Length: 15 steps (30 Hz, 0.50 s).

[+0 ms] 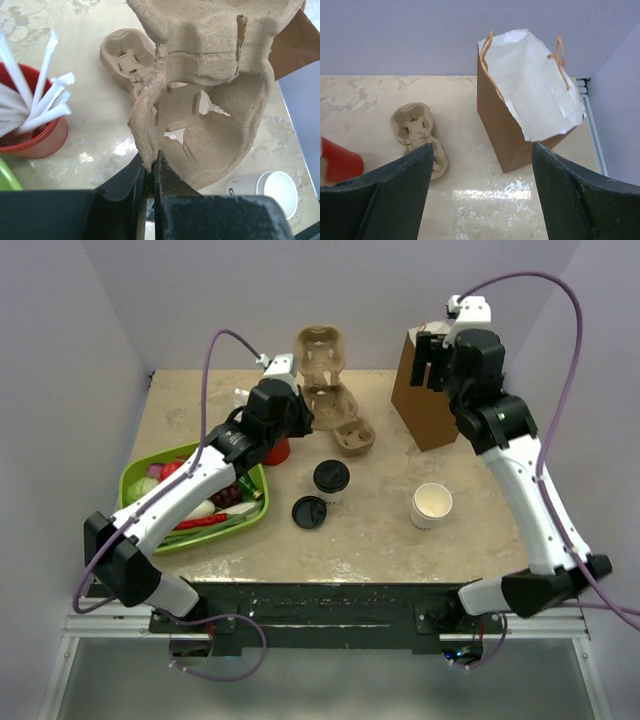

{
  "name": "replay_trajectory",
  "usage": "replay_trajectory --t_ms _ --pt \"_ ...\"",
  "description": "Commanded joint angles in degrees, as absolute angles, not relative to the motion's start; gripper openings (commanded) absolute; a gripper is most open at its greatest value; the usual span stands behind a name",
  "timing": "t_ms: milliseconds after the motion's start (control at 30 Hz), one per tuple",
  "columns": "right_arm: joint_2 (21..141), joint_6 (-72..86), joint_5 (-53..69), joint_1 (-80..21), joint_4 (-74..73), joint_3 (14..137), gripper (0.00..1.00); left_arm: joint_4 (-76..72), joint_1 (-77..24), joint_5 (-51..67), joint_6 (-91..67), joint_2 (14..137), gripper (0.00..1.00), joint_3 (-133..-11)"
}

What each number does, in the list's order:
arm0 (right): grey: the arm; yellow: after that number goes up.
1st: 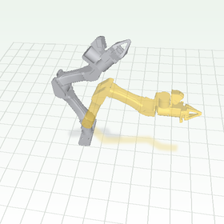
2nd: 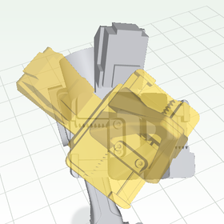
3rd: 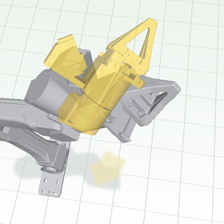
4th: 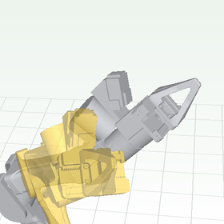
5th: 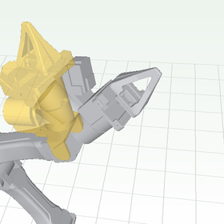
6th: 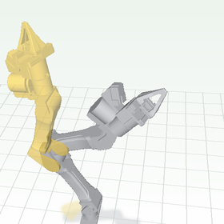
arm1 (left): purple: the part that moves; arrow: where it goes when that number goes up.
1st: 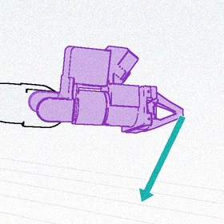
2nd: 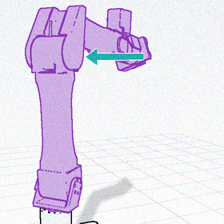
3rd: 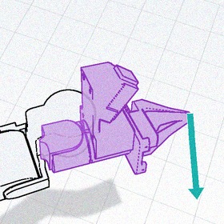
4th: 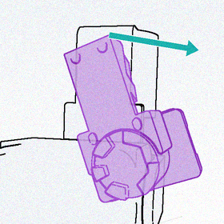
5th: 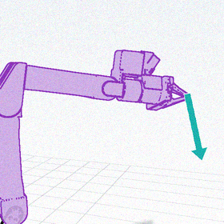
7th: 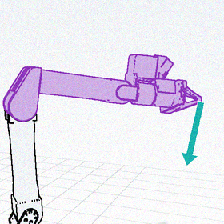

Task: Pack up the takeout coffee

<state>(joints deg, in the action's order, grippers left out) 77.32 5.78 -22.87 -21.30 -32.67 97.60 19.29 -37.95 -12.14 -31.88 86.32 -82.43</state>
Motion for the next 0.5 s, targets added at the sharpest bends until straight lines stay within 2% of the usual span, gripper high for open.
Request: replay_trajectory --t_ms 0,167,367,467 --pt "87.52 -1.48 -16.54 -15.74 -40.43 105.97 0.80 21.18 -39.11 -17.75 -30.67 78.50 0.02 -79.38" --pt "98.50 -8.17 -9.95 -12.74 -45.95 112.58 0.75 23.38 -38.94 -20.48 -30.59 74.10 0.03 -75.33" --pt "105.02 -11.77 -18.62 -12.57 -47.55 116.19 0.74 22.77 -39.02 -18.90 -30.94 66.98 0.03 -67.25" --pt "107.31 -11.60 -20.83 -12.48 -48.34 116.46 0.66 23.81 -39.02 -21.00 -31.64 64.25 0.03 -63.81"
